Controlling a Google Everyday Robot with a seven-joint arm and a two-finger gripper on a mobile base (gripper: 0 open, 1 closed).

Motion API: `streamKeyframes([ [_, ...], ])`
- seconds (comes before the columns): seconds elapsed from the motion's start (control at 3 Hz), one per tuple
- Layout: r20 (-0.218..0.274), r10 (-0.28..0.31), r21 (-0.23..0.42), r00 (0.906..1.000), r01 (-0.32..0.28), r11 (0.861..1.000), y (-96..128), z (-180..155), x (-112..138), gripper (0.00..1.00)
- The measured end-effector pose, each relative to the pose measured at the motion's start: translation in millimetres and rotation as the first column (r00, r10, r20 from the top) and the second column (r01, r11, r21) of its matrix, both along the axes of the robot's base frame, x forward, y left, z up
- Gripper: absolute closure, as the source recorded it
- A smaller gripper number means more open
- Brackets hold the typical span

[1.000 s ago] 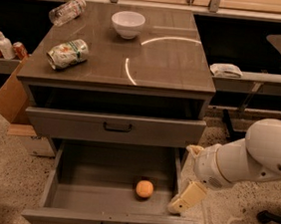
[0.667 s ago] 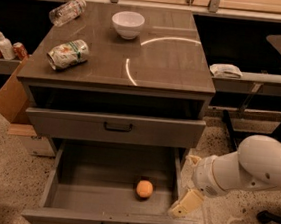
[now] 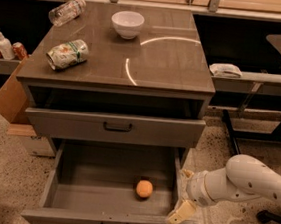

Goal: Pick orange from middle drawer and place on counter

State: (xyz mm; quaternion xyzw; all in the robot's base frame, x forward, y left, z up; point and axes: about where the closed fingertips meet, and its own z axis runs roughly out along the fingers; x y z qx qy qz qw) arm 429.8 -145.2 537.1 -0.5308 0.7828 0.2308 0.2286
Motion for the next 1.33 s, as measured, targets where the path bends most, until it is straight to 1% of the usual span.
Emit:
streamKeyframes([
  [0.33, -0.001, 0.001, -0.01, 1.0, -0.001, 1.0, 2.6, -3.4, 0.7, 0.0],
  [0.67, 0.044, 0.038, -0.024, 0.9983, -0.037, 0.999, 14.7, -18.4, 20.3, 0.0],
  [1.0, 0.092, 0.079, -0.033, 0.9927, -0.076, 0.997, 27.1, -33.5, 41.7, 0.0],
  [1.33, 0.123, 0.128, -0.032, 0.9841, -0.124, 0.992, 44.7, -55.6, 61.8, 0.0],
])
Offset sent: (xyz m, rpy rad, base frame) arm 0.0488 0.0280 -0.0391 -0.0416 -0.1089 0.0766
